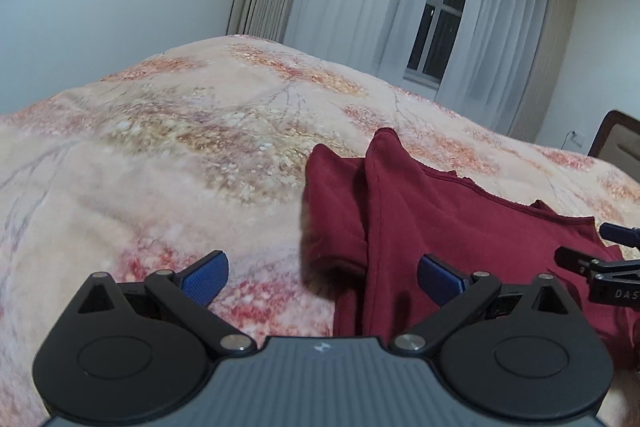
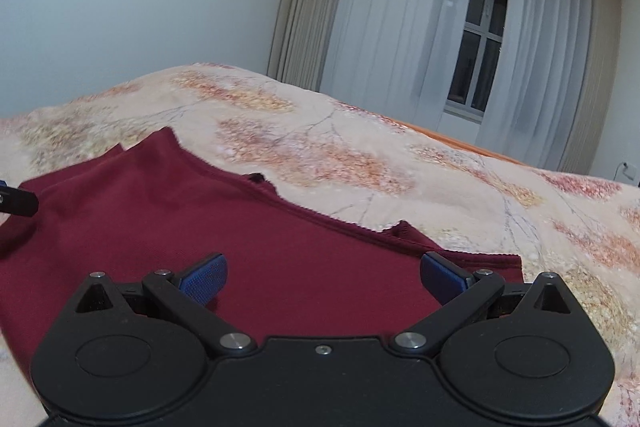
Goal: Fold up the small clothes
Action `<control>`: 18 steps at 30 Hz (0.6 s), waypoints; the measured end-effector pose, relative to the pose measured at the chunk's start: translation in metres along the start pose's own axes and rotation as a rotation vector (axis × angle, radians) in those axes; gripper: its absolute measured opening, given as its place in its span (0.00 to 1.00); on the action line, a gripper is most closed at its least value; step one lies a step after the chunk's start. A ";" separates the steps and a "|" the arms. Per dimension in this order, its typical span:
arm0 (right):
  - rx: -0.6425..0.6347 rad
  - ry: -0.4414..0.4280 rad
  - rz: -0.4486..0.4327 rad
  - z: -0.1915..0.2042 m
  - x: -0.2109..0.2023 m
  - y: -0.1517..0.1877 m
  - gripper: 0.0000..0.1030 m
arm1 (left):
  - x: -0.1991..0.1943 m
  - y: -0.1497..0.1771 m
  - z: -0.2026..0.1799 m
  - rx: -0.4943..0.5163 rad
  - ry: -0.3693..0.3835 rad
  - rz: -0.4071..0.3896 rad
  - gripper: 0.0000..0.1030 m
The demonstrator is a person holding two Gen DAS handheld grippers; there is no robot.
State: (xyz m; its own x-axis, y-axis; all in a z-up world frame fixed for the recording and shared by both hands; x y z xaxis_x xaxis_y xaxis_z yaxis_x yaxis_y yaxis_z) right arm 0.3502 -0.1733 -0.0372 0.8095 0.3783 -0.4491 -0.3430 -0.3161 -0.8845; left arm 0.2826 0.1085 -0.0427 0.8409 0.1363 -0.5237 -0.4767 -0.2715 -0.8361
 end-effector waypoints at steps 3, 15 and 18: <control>-0.035 0.009 0.018 0.012 0.000 0.003 0.99 | 0.000 0.005 0.002 0.003 0.015 -0.013 1.00; -0.093 0.053 0.061 0.041 -0.034 0.031 0.99 | 0.002 0.015 -0.005 0.056 -0.012 -0.033 1.00; -0.083 0.071 0.048 0.043 -0.043 0.041 0.99 | 0.002 0.015 -0.005 0.054 -0.009 -0.034 1.00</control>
State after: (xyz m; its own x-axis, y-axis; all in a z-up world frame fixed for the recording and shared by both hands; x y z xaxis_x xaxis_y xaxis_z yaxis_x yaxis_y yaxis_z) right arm 0.2809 -0.1655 -0.0590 0.8258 0.2988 -0.4782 -0.3442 -0.4046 -0.8472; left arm 0.2785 0.1004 -0.0562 0.8545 0.1533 -0.4962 -0.4614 -0.2146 -0.8608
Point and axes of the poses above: each gripper's, at about its wrist camera, not at the fingertips, and x roughly the way its jaws point, z to its left, y to its underside, the point moved 3 cm from there along x, roughly the way its jaws point, and after that the axes turned 8 degrees about -y, right-handed, at the moved point
